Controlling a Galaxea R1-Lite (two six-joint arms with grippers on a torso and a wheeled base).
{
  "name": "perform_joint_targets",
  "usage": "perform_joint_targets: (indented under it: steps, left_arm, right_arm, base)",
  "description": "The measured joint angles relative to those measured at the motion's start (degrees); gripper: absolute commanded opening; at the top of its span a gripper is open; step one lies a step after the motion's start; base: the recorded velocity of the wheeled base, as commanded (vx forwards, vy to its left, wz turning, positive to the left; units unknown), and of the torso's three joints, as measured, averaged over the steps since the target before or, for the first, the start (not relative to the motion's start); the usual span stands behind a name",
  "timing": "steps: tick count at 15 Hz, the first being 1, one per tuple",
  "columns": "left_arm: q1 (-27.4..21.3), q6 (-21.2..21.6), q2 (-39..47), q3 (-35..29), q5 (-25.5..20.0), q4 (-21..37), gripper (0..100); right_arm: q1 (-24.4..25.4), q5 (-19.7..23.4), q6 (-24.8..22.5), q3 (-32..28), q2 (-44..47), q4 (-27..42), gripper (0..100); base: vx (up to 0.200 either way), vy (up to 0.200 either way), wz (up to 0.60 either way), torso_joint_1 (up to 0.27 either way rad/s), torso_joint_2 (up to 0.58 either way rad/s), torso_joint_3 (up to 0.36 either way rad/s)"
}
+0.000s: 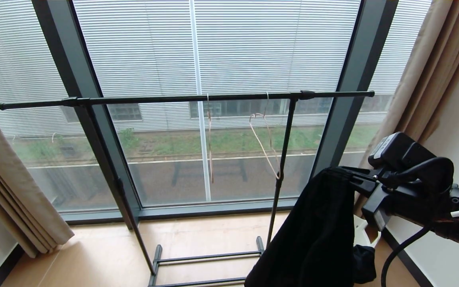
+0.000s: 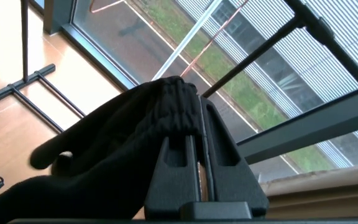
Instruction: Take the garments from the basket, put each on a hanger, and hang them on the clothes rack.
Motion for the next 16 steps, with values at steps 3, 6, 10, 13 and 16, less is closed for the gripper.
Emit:
perform_joint_targets:
  steps: [3, 6, 10, 13, 16]
  left_arm:
    - [0.0, 0.3, 0.0, 0.2, 0.3, -0.2, 100]
    - [0.0, 2.7, 0.0, 0.3, -0.1, -0.1, 100]
    - [-0.1, 6.9, 0.2, 0.0, -11.6, 0.2, 100]
    - [-0.4, 3.1, 5.6, -2.7, -13.3, 0.1, 100]
    - [-1.7, -4.7, 20.2, -10.2, -18.8, -0.1, 100]
  right_arm:
    - [0.0, -0.4, 0.0, -0.5, 0.2, 0.0, 0]
    - [0.0, 0.0, 0.0, -0.8, 0.4, 0.1, 0]
    - [2.3, -0.2, 0.4, -2.4, 1.1, 1.1, 0]
    - [3.6, -0.4, 7.6, -7.0, 2.1, 8.2, 0]
    - [6.2, -0.5, 18.3, -19.0, 3.9, 24.7, 0]
  base:
    - [0.0, 0.0, 0.0, 0.0, 0.0, 0.0]
    - [0.0, 0.0, 0.0, 0.0, 0.0, 0.0]
    - [0.0, 0.0, 0.0, 0.0, 0.0, 0.0]
    - [0.0, 0.0, 0.0, 0.0, 0.0, 0.0]
    - [0.0, 0.0, 0.0, 0.0, 0.0, 0.0]
